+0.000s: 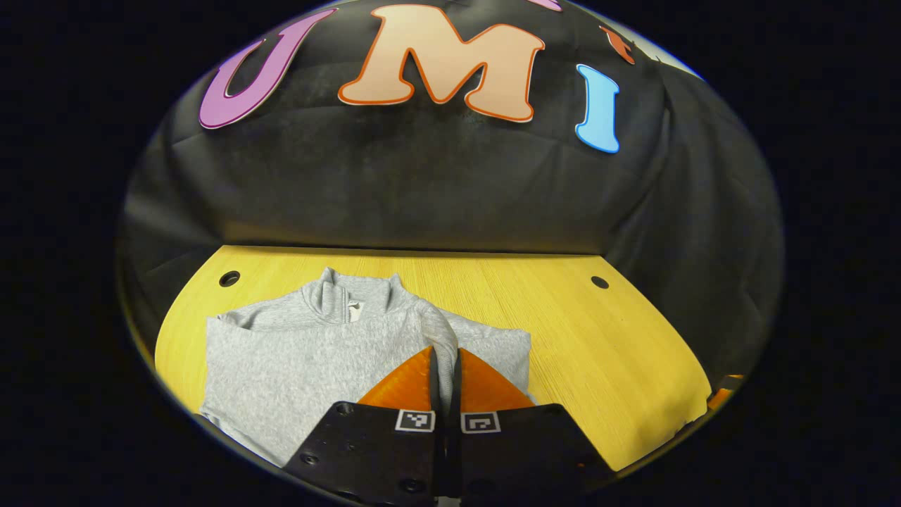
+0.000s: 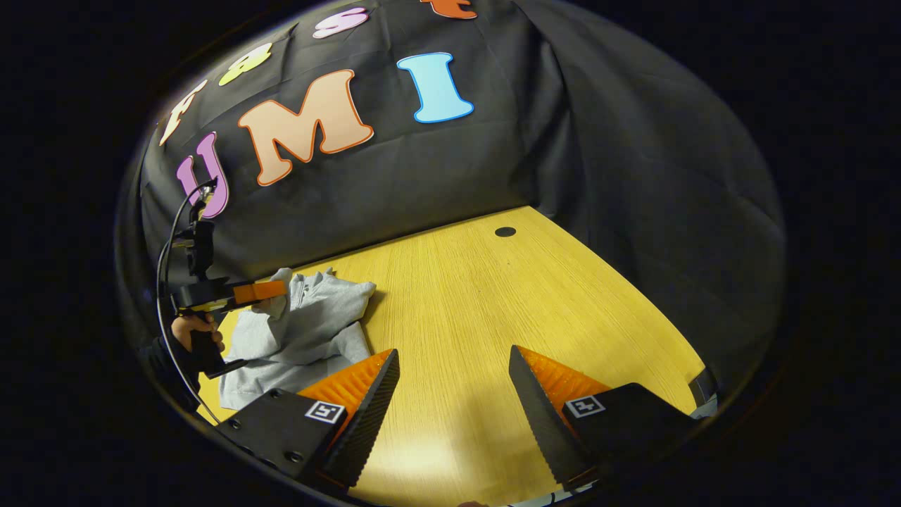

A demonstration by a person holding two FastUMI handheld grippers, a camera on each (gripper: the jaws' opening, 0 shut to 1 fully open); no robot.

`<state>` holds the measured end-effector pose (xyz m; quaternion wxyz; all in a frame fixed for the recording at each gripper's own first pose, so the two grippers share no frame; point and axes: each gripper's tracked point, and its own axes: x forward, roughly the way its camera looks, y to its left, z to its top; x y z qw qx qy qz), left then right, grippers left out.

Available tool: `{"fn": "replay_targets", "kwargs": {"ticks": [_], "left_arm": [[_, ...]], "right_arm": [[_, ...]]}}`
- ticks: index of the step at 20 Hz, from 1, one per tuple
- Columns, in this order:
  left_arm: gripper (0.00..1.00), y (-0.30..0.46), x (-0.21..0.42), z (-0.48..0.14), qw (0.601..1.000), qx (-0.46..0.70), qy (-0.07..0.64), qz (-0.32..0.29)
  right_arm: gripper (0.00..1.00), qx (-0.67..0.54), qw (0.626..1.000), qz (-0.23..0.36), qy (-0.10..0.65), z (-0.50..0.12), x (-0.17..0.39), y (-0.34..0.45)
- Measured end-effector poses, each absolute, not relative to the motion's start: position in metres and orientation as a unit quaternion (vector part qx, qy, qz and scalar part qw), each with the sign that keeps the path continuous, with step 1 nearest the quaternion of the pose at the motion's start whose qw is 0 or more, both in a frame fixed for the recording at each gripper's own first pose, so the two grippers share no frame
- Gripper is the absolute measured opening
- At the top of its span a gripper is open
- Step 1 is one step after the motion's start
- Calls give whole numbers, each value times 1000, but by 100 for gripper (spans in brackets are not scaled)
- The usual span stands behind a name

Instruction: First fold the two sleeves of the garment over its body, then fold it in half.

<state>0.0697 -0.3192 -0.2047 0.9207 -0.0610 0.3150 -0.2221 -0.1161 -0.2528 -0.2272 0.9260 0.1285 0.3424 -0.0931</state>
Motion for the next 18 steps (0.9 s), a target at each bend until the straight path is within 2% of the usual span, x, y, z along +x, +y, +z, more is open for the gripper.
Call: {"fn": "replay_targets", "kwargs": {"ticks": [1,5,6,8,10,11,12,13,17,18], "left_arm": [[0,-326,72,-210,920,-54,317,-223],[1,-337,68,-228,919,-48,324,-219],[2,-339,70,-226,922,-54,316,-217],[14,-339,70,-220,926,-62,304,-217],[57,-331,71,-208,933,-60,285,-212],[78,-323,78,-198,939,-55,273,-203],[100,-315,78,-194,944,-55,261,-196],[92,-305,75,-183,947,-57,251,-193],[93,-244,75,-156,963,-38,213,-159],[93,-229,73,-150,967,-33,204,-151]], "right_arm": [[94,126,926,-91,345,-228,-117,-253],[93,129,925,-80,349,-230,-116,-251],[93,133,925,-75,349,-230,-114,-246],[93,134,926,-62,348,-230,-108,-236],[93,131,927,-44,348,-231,-101,-222],[98,129,928,-36,348,-231,-97,-215],[98,126,929,-28,348,-230,-94,-207],[98,124,929,-21,347,-230,-90,-199],[98,115,931,2,345,-232,-79,-170],[94,113,932,7,344,-233,-77,-162]]}}
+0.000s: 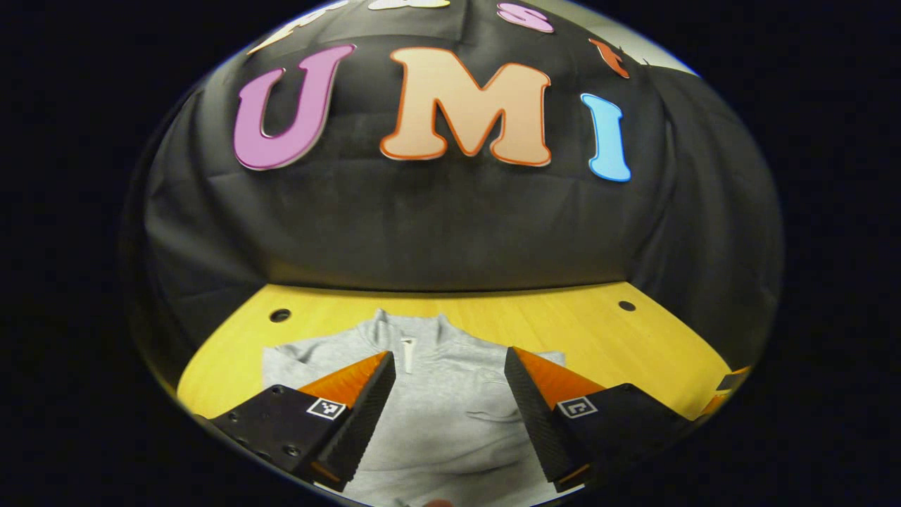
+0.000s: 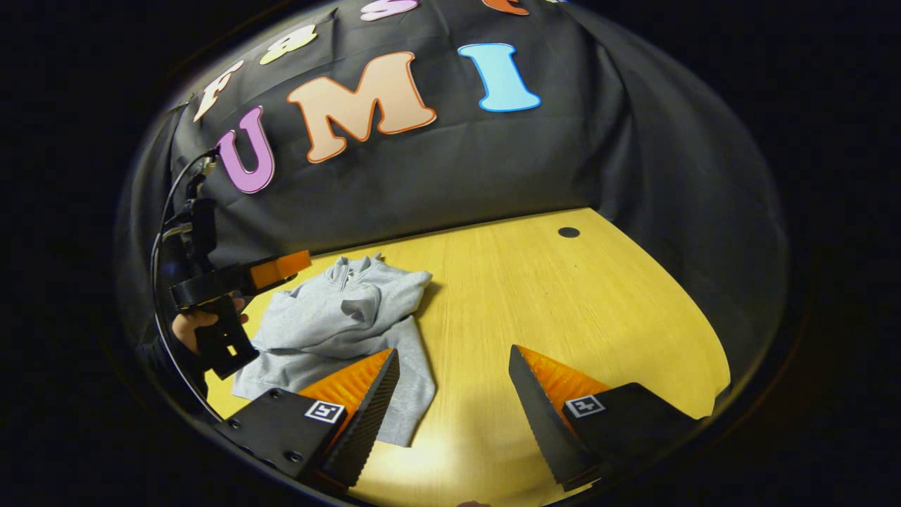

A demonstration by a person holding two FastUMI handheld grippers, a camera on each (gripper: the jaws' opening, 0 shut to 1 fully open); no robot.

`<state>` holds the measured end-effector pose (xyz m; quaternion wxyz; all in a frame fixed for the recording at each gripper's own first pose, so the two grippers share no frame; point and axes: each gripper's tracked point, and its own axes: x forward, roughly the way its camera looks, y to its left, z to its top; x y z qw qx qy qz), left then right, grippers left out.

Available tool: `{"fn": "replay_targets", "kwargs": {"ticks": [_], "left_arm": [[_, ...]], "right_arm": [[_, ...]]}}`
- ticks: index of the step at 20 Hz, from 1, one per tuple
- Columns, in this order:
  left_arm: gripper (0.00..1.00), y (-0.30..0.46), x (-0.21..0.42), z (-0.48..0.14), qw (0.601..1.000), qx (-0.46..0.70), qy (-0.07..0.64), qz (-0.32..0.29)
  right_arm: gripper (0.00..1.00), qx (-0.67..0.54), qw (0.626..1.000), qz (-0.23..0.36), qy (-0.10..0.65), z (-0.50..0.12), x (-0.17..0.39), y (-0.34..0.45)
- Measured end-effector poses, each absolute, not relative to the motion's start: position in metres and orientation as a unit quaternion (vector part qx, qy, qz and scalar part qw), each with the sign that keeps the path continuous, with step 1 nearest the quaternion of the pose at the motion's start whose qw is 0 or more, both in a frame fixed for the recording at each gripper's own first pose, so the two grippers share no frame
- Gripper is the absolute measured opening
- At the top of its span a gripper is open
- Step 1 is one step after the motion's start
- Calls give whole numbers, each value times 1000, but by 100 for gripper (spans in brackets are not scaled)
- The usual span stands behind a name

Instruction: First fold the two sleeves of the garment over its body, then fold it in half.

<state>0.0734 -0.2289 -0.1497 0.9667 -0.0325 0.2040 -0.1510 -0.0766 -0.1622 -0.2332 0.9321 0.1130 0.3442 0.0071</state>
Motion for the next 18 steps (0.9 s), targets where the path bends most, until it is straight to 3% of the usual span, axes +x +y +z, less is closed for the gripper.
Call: {"fn": "replay_targets", "kwargs": {"ticks": [9,10,11,15,16,18], "left_arm": [[92,-103,40,-147,975,-19,205,-86],[92,-93,31,-152,973,-17,213,-83],[92,-84,24,-159,972,-16,222,-80],[93,-54,-14,-186,963,-16,261,-72],[93,-50,-22,-194,960,-13,270,-74],[93,-42,-41,-211,954,-4,291,-75]], "right_arm": [[98,71,941,19,330,-238,-54,-113],[94,67,941,18,331,-240,-55,-110],[98,62,940,18,334,-241,-57,-106],[98,46,937,19,346,-253,-63,-93],[94,40,936,19,350,-256,-65,-92],[98,31,934,18,356,-261,-69,-90]]}}
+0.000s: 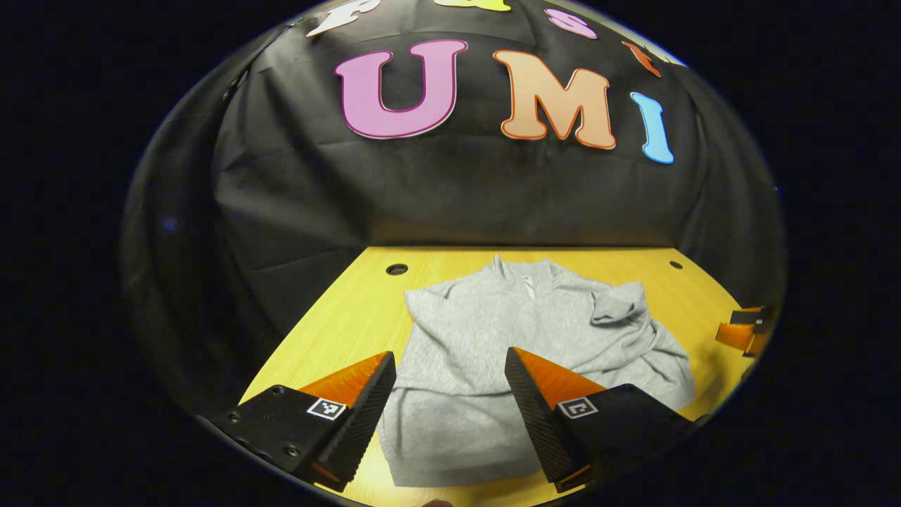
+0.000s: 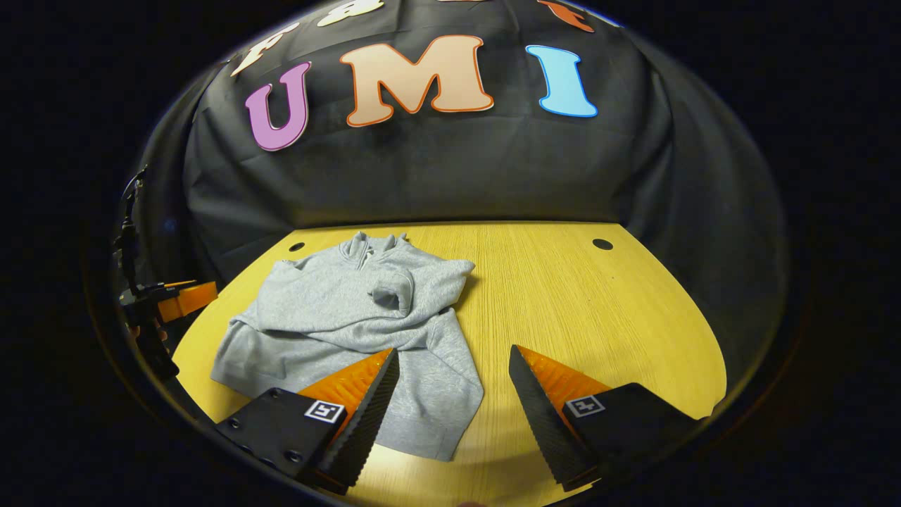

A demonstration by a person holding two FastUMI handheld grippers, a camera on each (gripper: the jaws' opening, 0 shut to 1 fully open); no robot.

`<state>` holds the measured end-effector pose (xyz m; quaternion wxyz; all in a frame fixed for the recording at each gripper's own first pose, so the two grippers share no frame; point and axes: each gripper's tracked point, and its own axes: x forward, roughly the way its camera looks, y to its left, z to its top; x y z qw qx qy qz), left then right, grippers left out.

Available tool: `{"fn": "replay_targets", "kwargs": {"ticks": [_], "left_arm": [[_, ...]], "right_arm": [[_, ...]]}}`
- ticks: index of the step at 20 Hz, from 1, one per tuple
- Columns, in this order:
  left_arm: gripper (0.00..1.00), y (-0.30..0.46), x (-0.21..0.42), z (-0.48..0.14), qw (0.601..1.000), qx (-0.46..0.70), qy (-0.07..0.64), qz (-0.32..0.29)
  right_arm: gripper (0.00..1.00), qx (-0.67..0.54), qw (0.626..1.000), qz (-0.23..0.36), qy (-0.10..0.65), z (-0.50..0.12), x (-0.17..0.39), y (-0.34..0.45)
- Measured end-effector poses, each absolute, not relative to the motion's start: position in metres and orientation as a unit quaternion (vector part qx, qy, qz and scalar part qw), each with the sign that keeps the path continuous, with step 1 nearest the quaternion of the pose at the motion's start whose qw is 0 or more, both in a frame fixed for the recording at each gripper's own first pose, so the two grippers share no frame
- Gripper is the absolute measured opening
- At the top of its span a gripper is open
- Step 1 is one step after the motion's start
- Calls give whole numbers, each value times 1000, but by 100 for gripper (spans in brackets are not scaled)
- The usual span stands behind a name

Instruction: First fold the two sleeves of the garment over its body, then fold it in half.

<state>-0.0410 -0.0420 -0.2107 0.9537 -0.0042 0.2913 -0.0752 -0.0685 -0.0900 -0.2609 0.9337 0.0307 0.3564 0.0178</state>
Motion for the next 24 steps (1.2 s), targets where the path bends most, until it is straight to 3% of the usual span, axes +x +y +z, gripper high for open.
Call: {"fn": "replay_targets", "kwargs": {"ticks": [8,13,14,24], "left_arm": [[94,-22,-91,-272,928,-6,368,-63],[94,-10,-108,-297,914,-13,402,-52],[94,-8,-112,-302,911,-12,408,-49],[93,-1,-127,-322,902,-31,429,-42]], "right_arm": [[94,1,919,29,394,-291,-95,-70],[98,-11,909,31,416,-311,-108,-64],[94,-11,906,30,421,-314,-110,-64],[98,-13,883,20,469,-350,-131,-67]]}}
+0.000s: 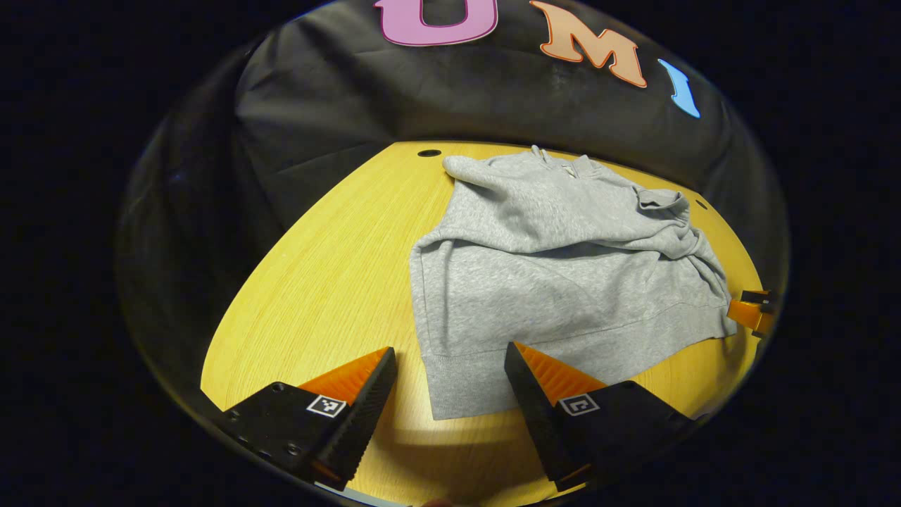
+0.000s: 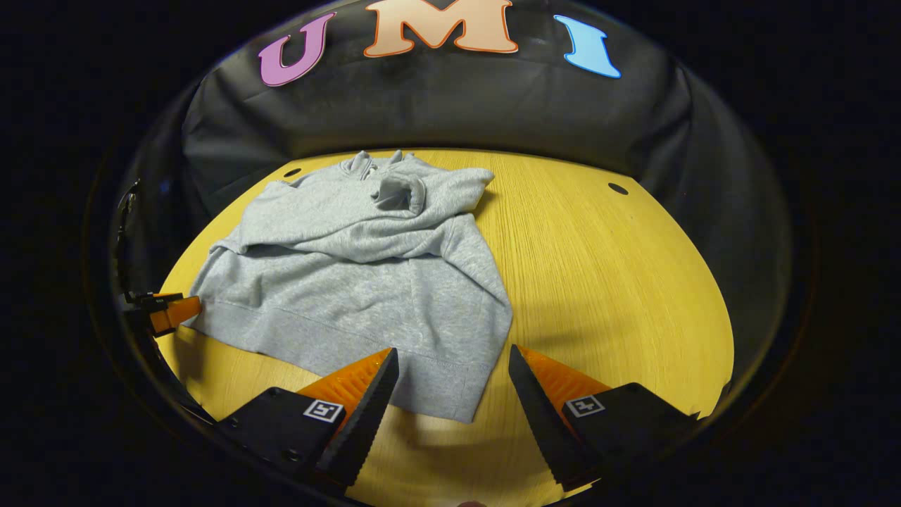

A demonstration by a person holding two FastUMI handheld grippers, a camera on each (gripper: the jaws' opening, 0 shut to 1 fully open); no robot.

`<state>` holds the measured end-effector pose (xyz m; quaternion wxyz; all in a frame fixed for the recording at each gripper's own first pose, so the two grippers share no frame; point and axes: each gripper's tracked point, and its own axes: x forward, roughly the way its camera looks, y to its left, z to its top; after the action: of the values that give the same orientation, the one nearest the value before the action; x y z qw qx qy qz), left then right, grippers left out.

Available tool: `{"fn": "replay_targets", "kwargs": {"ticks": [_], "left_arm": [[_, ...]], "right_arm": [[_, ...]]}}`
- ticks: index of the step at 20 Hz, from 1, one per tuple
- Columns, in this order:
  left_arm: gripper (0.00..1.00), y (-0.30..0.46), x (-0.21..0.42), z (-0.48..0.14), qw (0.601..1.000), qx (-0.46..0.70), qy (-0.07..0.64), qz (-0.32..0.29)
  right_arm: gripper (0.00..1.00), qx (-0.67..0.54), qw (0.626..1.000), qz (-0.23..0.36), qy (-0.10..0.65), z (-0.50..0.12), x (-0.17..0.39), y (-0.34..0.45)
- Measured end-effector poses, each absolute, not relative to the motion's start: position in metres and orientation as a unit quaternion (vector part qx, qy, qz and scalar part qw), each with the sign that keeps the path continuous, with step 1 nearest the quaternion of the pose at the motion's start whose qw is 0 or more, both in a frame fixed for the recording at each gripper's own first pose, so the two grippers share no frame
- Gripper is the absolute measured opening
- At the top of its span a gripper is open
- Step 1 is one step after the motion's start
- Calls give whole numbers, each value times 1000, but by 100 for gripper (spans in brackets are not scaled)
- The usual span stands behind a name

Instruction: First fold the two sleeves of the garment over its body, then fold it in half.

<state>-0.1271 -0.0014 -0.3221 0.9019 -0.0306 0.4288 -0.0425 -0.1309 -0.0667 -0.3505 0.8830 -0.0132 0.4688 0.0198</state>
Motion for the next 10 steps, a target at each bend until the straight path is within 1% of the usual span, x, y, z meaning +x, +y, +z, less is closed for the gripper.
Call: {"fn": "replay_targets", "kwargs": {"ticks": [3,6,7,8,9,10], "left_arm": [[94,-3,-129,-324,900,-52,431,-42],[93,-3,-129,-324,902,-50,427,-44],[92,-3,-128,-323,903,-51,424,-43],[91,-4,-129,-323,904,-53,422,-42],[90,-4,-128,-323,905,-55,420,-41],[89,-6,-128,-324,904,-56,422,-43]], "right_arm": [[99,-9,874,16,486,-360,-139,-66],[98,13,870,8,493,-362,-141,-65],[98,19,869,5,494,-362,-140,-65],[94,20,869,5,495,-363,-139,-65],[98,16,867,8,498,-363,-140,-64],[98,14,865,10,501,-364,-140,-64]]}}
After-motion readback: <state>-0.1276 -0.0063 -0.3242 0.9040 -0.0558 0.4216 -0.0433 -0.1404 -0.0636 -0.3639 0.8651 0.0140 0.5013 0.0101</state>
